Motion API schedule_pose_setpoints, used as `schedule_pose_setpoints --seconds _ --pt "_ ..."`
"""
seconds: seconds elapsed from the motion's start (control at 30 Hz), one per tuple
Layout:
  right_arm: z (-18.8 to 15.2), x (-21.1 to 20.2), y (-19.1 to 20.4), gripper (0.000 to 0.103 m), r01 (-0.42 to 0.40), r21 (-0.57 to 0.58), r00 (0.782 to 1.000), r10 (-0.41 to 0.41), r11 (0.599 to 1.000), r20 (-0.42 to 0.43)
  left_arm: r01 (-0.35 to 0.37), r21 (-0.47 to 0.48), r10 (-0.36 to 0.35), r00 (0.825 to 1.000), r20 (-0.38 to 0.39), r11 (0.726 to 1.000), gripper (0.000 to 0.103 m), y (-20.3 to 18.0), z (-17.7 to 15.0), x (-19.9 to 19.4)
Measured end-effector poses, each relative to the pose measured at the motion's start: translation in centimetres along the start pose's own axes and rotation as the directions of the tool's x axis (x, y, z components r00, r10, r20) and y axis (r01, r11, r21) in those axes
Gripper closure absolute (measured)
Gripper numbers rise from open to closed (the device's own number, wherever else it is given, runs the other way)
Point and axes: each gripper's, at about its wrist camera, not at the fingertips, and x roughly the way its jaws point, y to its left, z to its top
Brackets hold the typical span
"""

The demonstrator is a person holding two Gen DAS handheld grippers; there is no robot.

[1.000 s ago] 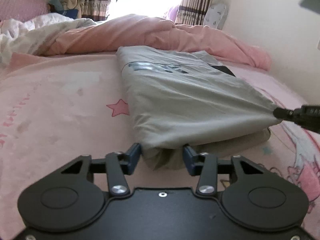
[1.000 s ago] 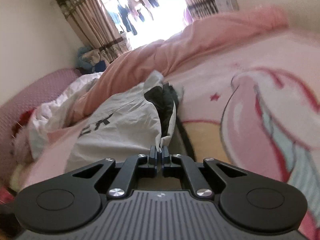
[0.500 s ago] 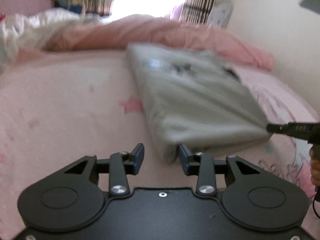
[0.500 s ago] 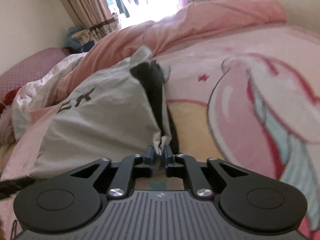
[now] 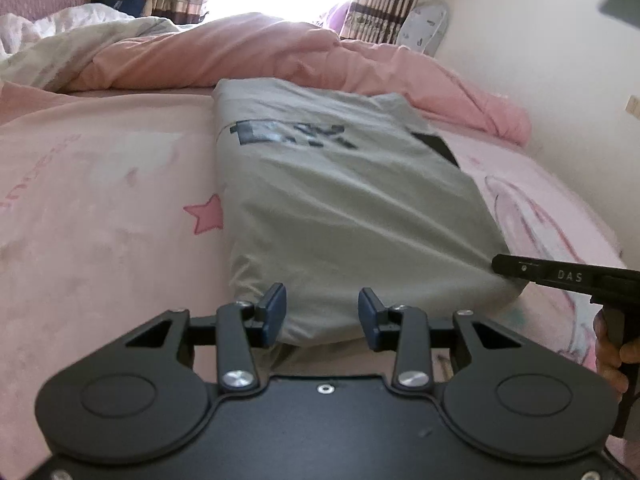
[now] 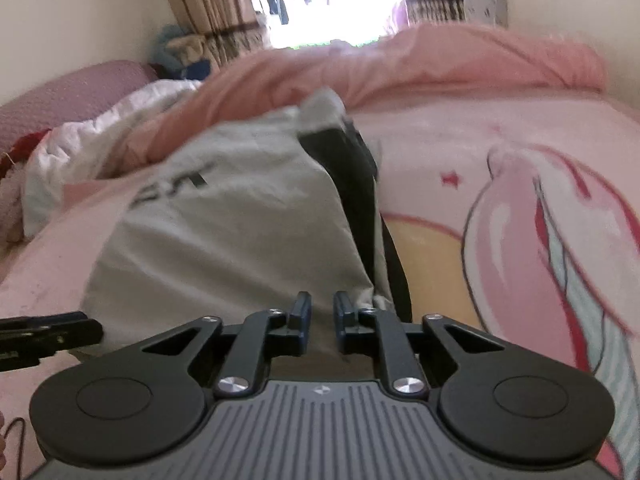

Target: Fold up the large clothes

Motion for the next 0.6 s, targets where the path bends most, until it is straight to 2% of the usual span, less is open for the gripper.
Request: schedule_pose_setpoints --seconds 0.07,0.3,0.43,0.47,0.57,0.6 --pt "-0.5 0.6 -0.5 0.103 0.009 0.012 1.000 -0.009 1.000 0.003 -0.015 0.025 0.015 1.000 0.012 1.000 0.066 -0.4 -0.4 0.3" --pt "-1.2 0.8 -1.4 0.103 -0.013 0.038 1.000 0.012 0.999 0.025 -0.035 0.039 0.033 0.998 0.046 0.999 0.062 -0.2 -1.0 0.1" --pt "-1.0 0.4 -1.0 0.103 0.009 0.017 1.000 -0.009 1.000 0.014 -0.039 0.045 0.037 0.999 0.036 0.998 0.060 -0.8 -0.6 -0.4" --pt "-0.7 0.2 -0.7 0.101 0.016 0.020 1.000 -0.016 1.000 0.006 -0.039 0.037 0.038 0.999 0.028 0.999 0.055 -1.0 -0.2 -0.9" --pt "-0.3 -2.0 0.4 0.089 0.042 0.011 0.999 -0.042 0.999 0.022 -0.063 0.010 0.062 0.998 0.029 0.998 0.025 -1.9 0.6 -3.0" --pt "-0.3 -3.1 0.9 0.087 0.047 0.005 0.998 -0.047 0.999 0.037 -0.069 0.006 0.069 0.996 0.047 0.998 0.021 -2.2 0.7 -4.0"
